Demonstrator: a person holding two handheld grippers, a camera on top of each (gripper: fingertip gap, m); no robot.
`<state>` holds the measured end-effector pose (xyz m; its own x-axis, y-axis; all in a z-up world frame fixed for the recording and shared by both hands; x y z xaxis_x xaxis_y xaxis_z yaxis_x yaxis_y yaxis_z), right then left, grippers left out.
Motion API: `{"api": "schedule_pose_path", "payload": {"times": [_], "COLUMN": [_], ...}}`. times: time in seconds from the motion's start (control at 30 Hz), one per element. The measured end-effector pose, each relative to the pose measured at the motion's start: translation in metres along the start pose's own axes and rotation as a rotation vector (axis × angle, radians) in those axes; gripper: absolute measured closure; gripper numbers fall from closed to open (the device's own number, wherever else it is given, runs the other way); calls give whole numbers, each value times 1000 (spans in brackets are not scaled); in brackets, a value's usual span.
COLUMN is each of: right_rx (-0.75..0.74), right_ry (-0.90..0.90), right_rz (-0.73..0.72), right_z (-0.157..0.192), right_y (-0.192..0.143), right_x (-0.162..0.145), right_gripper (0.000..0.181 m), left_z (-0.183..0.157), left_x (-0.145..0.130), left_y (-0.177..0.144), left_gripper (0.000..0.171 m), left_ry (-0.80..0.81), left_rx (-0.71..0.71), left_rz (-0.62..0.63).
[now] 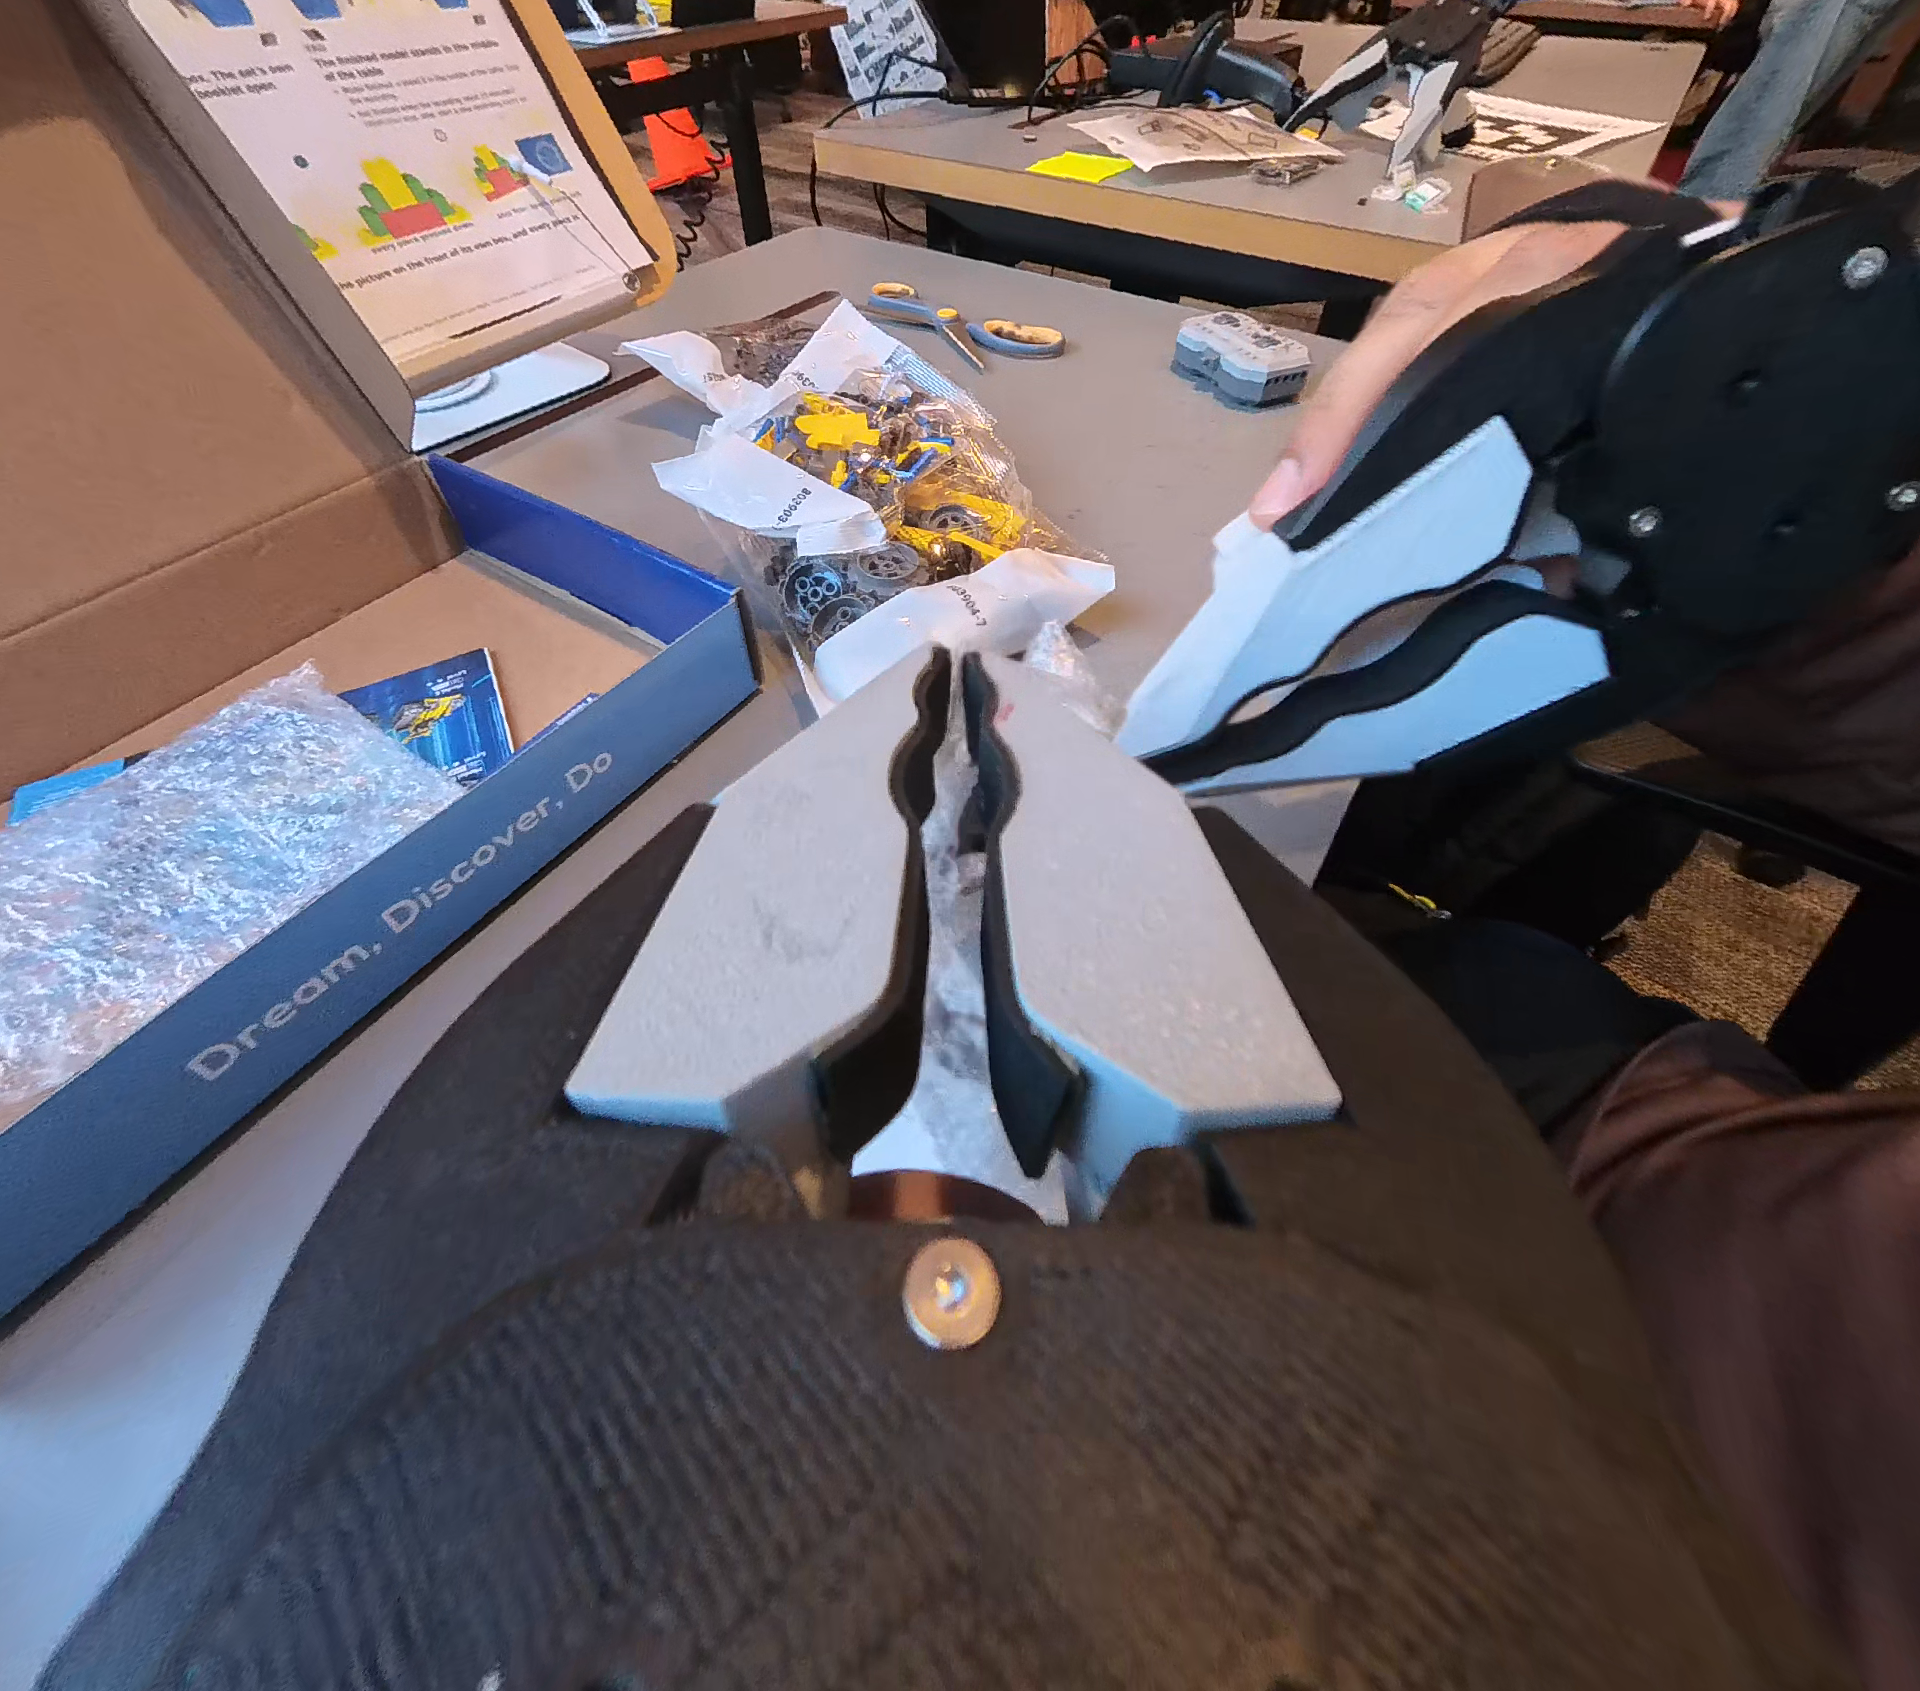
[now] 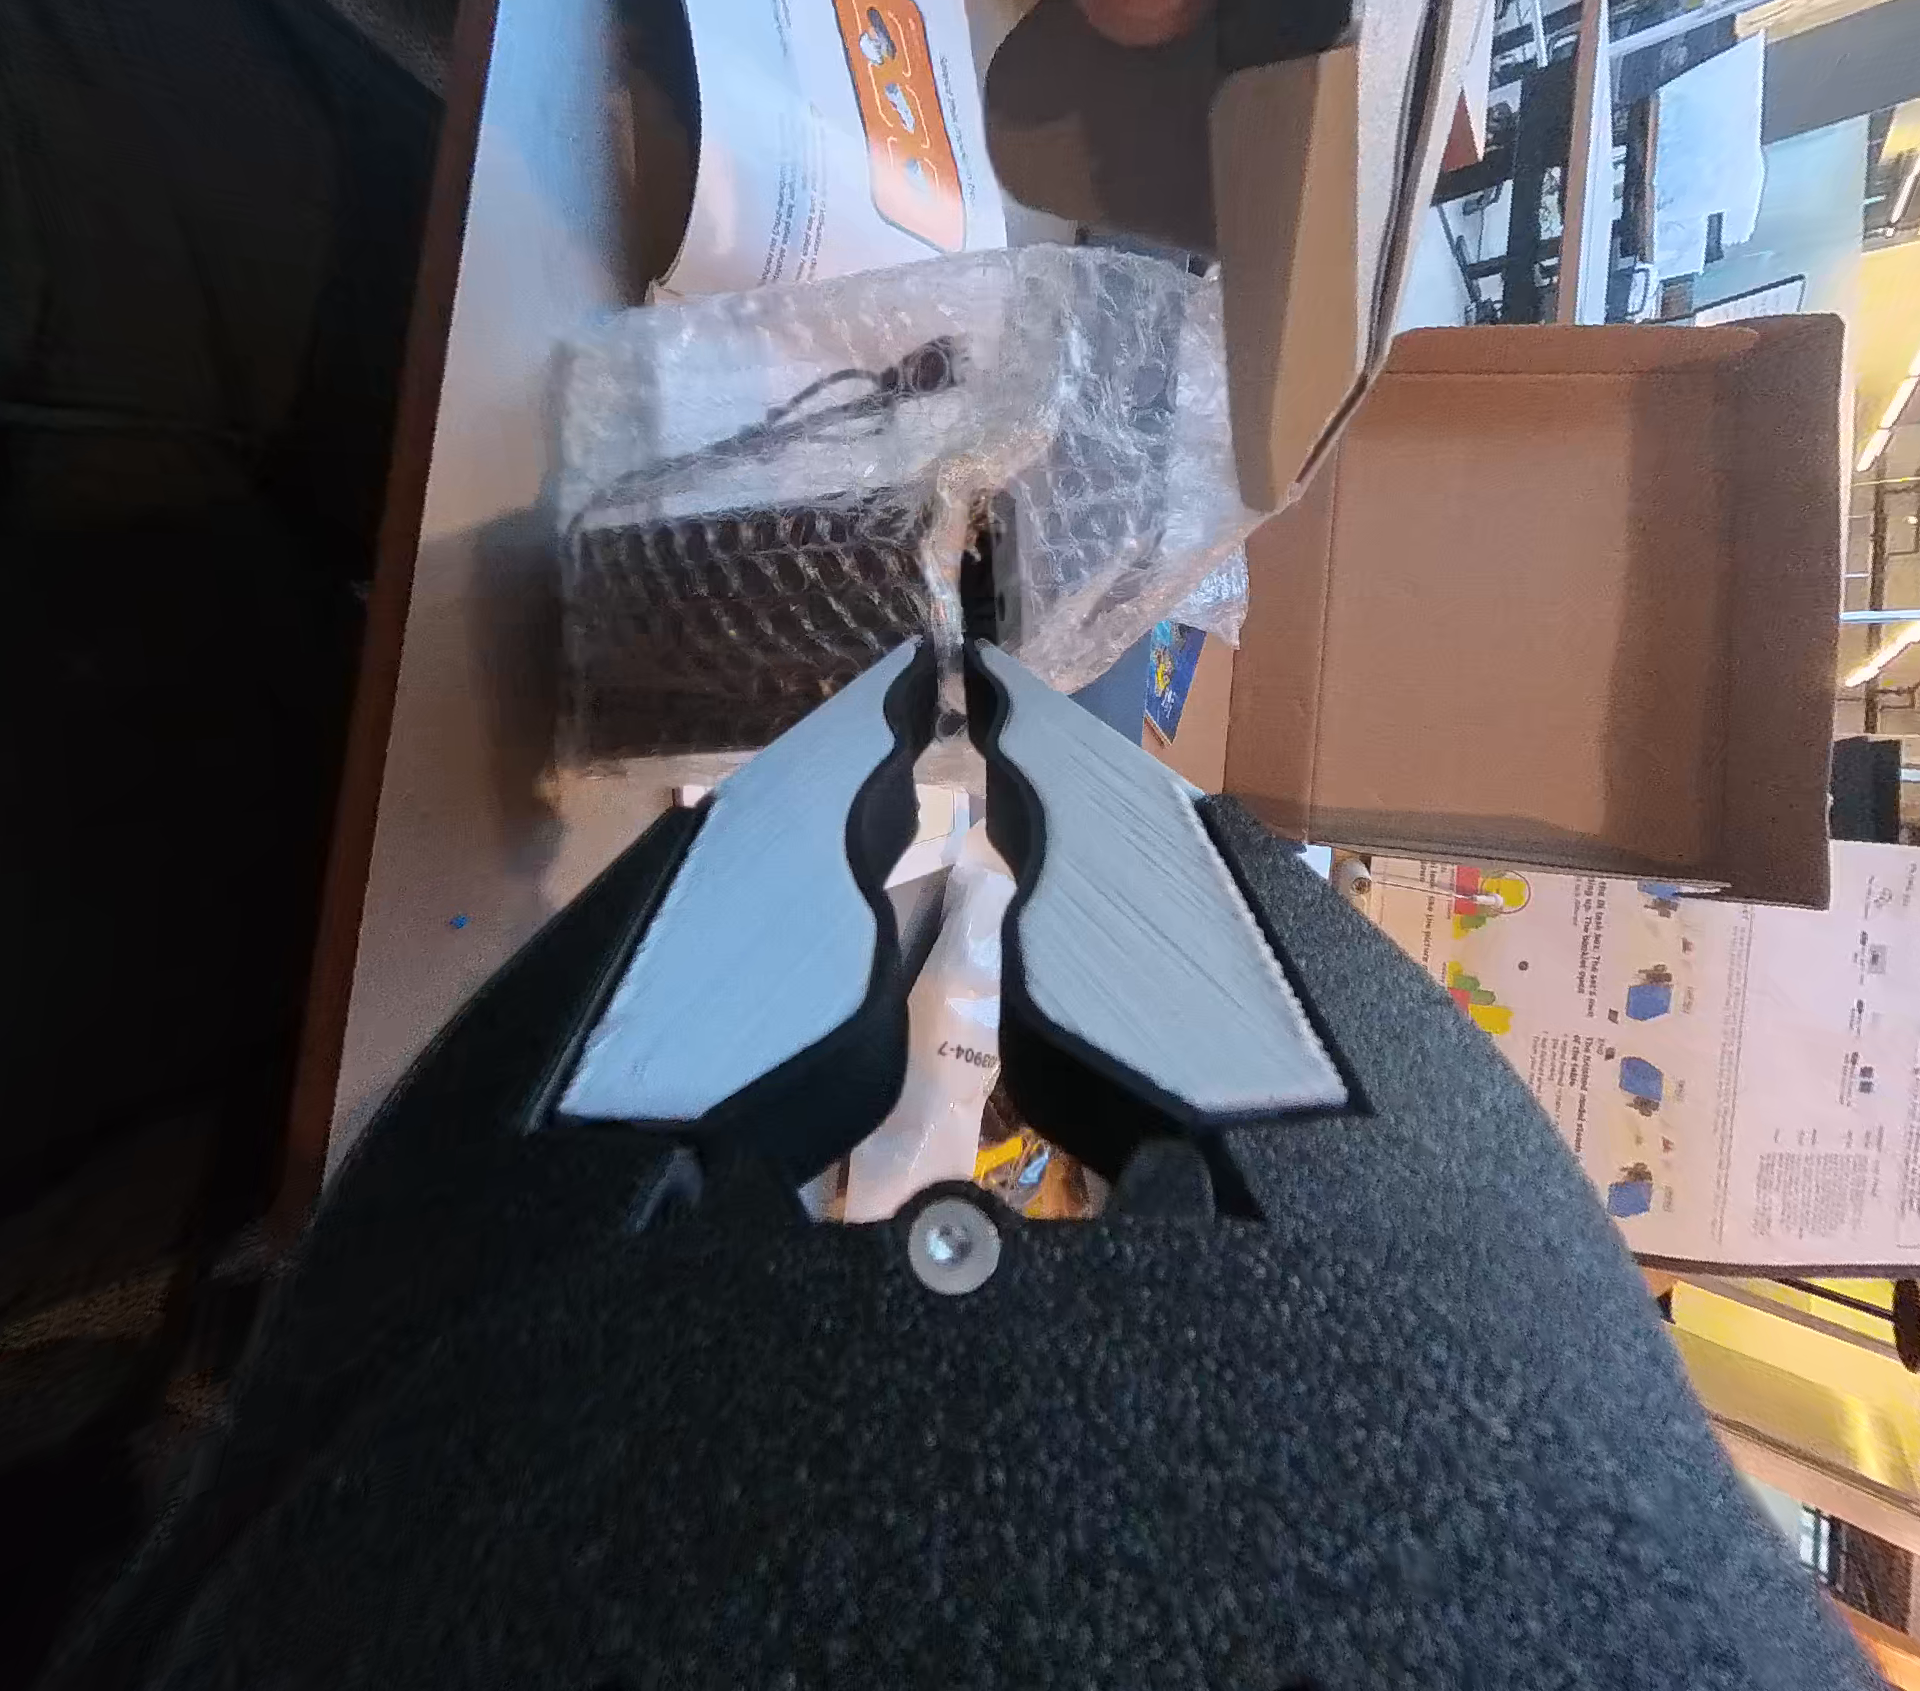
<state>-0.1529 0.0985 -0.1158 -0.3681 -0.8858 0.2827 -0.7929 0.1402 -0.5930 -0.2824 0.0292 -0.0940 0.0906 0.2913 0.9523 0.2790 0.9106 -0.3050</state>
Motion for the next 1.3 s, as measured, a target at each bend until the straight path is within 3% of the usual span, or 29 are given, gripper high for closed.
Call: {"api": "schedule_pose_path", "payload": {"times": [0.27, 0.3, 0.43, 0.67, 0.77, 1.13, 1.2, 1.27, 1.3], "right_rx": [24, 26, 17, -10, -21, -23, -13, -10, -12], "right_ry": [-24, -26, -53, -126, -161, -263, -255, -246, -242], "right_rz": [18, 7, -3, -27, -25, -50, -63, -72, -77], "right_z": [5, 5, 7, 12, 14, 25, 25, 24, 23], "right_y": [3, 3, 5, 0, -2, -9, -10, -11, -12], "right_x": [-1, 1, 4, 15, 19, 38, 39, 39, 39], "right_gripper": [179, 179, 179, 180, 180, 180, 180, 180, 180], "left_z": [23, 22, 11, -16, -23, -21, -21, -19, -19], "left_x": [18, 19, 14, 4, -8, -21, -22, -22, -20], "left_y": [-41, -44, -40, -16, -6, 0, 0, -1, -1], "left_gripper": [171, 170, 135, 130, 129, 142, 149, 171, 171], "left_ry": [-77, -50, 75, 411, 487, 478, 486, 490, 482], "left_rx": [32, 39, 45, 149, 111, -11, -27, -33, -27], "left_rz": [-141, -123, 29, 155, 255, 271, 268, 272, 260]}}
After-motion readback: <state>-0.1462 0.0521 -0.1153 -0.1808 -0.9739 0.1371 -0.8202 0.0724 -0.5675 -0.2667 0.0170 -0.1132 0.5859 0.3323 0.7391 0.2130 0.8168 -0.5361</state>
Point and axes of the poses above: each gripper's, where its closed fingertips meet, y out along the fingers, x out of its top, z = x × y across the jaws, the point moved 9 cm from there along -y, back along the fingers, and after that the axes turned 4 degrees about z, right-handed, at the moved point
